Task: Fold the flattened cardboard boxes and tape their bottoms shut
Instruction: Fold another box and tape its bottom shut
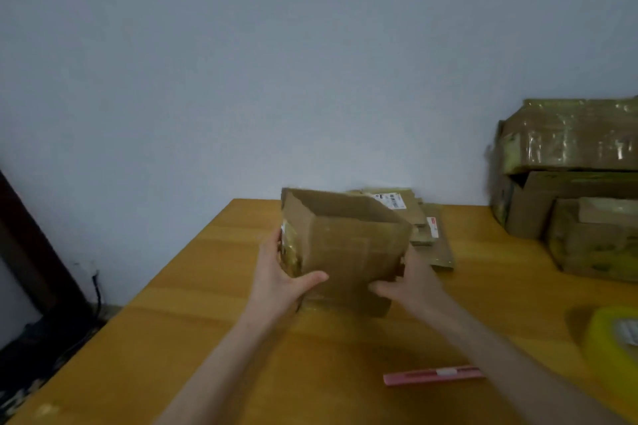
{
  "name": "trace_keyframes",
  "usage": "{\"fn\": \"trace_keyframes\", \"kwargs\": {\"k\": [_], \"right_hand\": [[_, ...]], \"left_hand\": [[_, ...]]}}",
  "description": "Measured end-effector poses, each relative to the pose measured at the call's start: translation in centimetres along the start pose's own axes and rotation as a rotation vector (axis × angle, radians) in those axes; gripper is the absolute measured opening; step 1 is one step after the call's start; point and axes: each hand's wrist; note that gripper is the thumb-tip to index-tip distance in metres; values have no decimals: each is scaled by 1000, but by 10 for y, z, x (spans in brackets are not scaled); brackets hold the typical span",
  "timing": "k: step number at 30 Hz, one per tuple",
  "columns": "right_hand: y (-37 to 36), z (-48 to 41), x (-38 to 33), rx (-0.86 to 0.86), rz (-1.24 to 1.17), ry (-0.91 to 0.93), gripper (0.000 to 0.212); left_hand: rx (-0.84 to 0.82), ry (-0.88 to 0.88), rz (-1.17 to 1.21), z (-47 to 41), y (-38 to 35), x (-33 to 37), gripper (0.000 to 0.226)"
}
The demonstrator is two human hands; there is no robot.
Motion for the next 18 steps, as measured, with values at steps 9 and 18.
{"fn": "trace_keyframes", "kwargs": {"k": [9,18], "right_hand": [[-34,40,1,44,298,237,90],[-6,25,6,-89,287,375,92]], "left_hand": [[-202,1,166,44,6,-14,100],[-55,-153,117,40,14,-18,83]]}}
Point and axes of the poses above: each hand's wrist, its own z-axis away from the middle knuckle, its own y-axis out of the back of the hand, x = y × z, and after that the axes turned 14 degrees about y, right-handed
